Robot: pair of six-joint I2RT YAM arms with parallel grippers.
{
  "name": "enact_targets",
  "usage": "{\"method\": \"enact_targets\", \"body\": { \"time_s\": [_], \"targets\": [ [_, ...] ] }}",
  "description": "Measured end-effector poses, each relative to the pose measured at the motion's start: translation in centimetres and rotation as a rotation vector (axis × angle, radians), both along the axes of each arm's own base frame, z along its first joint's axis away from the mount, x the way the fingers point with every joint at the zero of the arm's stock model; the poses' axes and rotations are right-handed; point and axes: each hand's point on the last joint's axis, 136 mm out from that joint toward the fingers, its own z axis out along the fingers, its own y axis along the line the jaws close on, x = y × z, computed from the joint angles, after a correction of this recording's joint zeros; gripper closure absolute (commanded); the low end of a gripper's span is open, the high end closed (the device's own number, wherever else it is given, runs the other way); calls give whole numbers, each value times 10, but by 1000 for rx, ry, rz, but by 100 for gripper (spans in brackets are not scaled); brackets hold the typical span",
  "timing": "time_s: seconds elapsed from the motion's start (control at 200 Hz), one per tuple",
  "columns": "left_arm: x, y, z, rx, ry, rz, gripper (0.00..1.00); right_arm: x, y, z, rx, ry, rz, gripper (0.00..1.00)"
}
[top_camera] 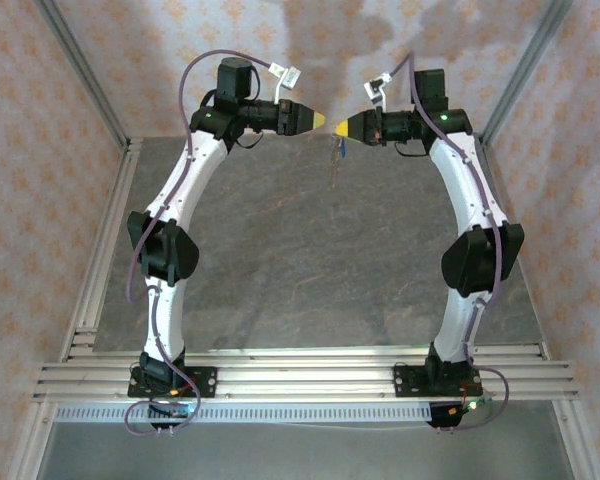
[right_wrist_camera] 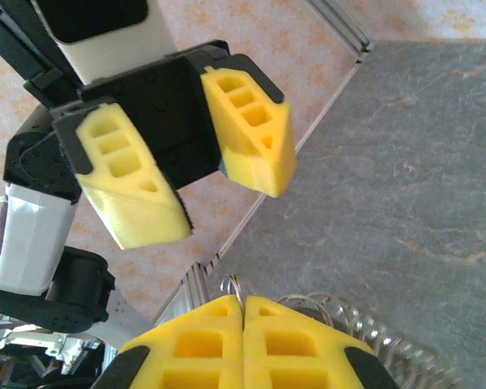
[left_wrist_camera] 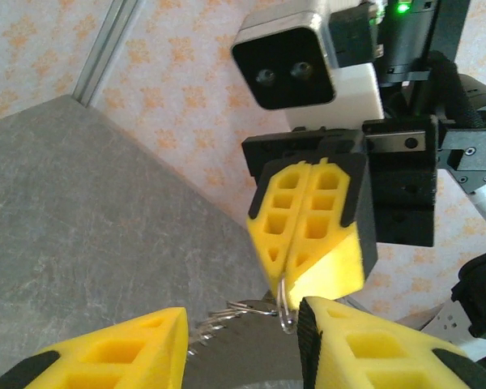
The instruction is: Put the keys on the keyring
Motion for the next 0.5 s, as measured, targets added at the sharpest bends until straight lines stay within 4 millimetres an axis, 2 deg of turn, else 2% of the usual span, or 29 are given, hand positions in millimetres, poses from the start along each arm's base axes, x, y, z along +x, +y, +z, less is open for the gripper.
{"method": "enact_targets", "body": {
  "time_s": [0.5],
  "targets": [
    [-2, -4, 3, -13, 11, -11, 60, 0, 0, -3, -3, 10, 1, 100]
  ]
}}
